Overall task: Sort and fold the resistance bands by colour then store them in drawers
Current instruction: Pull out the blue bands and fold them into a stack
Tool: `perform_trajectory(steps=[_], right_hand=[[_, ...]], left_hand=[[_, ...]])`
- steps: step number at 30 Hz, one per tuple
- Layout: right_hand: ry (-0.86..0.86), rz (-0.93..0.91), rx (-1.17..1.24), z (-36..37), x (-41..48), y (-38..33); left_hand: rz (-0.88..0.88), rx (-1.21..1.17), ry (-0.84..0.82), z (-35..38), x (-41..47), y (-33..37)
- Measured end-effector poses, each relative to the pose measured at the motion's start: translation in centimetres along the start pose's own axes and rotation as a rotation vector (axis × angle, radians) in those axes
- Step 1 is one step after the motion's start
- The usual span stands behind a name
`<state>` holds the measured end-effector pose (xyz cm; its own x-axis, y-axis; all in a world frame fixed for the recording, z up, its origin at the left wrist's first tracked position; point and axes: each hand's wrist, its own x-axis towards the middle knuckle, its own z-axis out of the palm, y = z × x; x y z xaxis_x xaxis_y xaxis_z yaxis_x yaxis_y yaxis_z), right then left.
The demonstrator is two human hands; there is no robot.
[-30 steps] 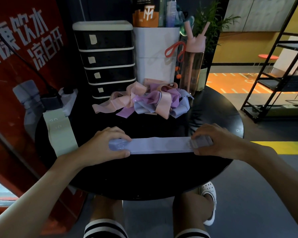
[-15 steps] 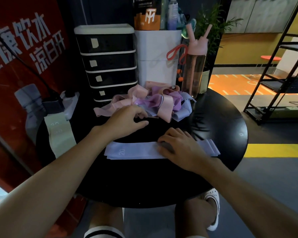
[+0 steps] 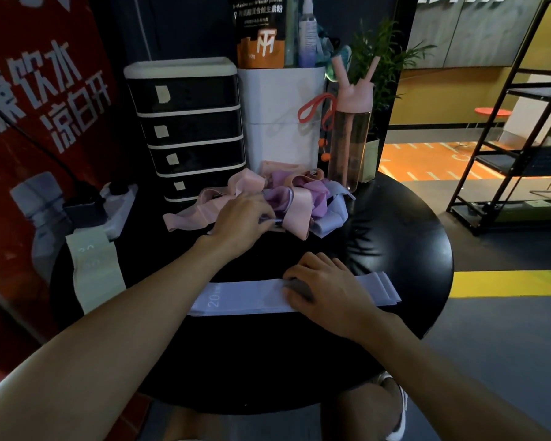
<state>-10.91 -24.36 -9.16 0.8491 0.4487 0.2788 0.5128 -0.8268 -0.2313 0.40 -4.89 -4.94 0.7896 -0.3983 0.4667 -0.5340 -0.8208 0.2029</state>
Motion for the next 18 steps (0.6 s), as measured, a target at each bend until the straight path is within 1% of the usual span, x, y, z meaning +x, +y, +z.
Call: perform_trajectory(steps=[6, 8, 10, 13, 14, 15, 18], right_hand=[[-0.005, 0.012, 0.025, -0.3, 0.0, -0.2], [-0.017, 0.024, 0.044, -0.3, 0.0, -0.2], [-0.053, 0.034, 0.070, -0.7, 0.3, -0.1], [-0.130, 0.068, 0.090, -1.8, 1.1, -0.1], [-0.113, 0.094, 0.125, -2.2, 1.3, -0.3], [-0.057, 0.120, 0.184, -2.7, 1.6, -0.5], [0.156, 0.181, 0.382, -4.4, 2.6, -1.4]], left_hand=[[-0.047, -0.170, 0.152, -2.7, -0.4, -0.2], [-0.094, -0.270, 0.206, -4.2, -0.6, -0.1], [-0.136, -0.371, 0.244, -5.9, -0.9, 0.3], [-0.183, -0.455, 0.284, -8.3, -1.3, 1.1], [-0.195, -0.480, 0.292, -9.0, -1.4, 1.3], [-0.205, -0.508, 0.297, -9.5, -1.5, 1.6], [-0.190, -0.581, 0.328, -11.0, -1.6, 2.5]])
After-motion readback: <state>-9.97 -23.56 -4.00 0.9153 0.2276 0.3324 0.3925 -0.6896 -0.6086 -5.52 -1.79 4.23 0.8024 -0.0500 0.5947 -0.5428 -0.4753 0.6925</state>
